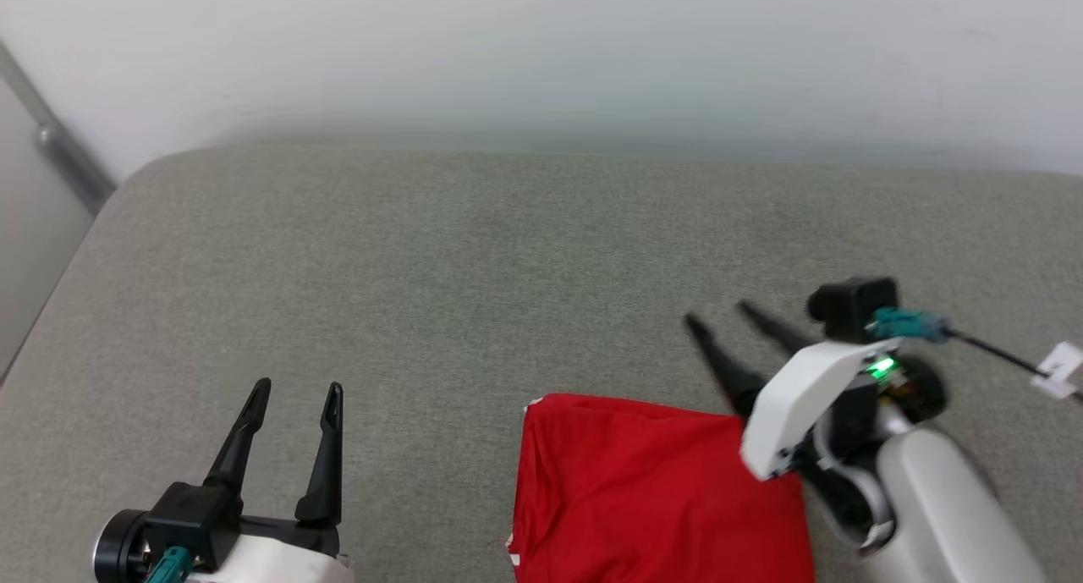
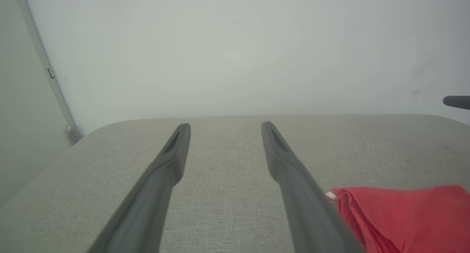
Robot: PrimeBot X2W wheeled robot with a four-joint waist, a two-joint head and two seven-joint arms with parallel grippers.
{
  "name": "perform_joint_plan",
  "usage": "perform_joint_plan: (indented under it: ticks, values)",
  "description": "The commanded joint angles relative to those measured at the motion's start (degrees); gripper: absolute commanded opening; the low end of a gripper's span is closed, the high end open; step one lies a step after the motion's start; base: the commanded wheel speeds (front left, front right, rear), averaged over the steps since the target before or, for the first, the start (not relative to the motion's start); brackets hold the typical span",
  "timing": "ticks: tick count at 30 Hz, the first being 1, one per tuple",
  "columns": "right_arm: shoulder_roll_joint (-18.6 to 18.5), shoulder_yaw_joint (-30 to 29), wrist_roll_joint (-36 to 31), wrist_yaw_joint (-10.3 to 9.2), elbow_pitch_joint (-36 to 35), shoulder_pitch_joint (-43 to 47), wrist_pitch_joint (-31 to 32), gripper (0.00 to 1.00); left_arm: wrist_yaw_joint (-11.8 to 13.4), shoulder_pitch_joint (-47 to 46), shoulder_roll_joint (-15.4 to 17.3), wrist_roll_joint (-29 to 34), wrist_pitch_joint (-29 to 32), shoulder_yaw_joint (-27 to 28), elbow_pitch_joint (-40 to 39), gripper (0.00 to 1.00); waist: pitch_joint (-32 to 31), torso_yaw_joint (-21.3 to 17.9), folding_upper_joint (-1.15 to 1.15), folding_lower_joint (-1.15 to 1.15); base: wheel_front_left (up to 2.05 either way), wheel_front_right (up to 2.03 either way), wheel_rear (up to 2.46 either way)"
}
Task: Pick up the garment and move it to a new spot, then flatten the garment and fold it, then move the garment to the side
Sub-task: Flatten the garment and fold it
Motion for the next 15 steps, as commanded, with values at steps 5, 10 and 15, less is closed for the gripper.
perform_joint_plan:
  ticks: [5,10,15]
  values:
    - [-5.9,-4.1,-13.6,0.00,-5.4,-0.5,-4.3,1.00,-0.1,-1.2,-0.4,-0.3,-0.1,-0.4,-0.4,1.00,0.3,-1.6,0.00,0.00,0.00,0.00,0.00]
    - [-7.6,-10.9,-15.9,0.00,-10.1,4.1,-9.7,1.00,-0.1,-1.5,-0.9,-0.9,-0.1,-0.3,-0.8,1.00,0.3,-2.5,0.00,0.00,0.00,0.00,0.00]
    - [-7.1,-15.6,-16.6,0.00,-15.8,11.2,-15.7,1.00,-0.1,-1.1,-1.3,-1.7,-0.1,0.0,-1.6,1.00,0.4,-2.9,0.00,0.00,0.00,0.00,0.00]
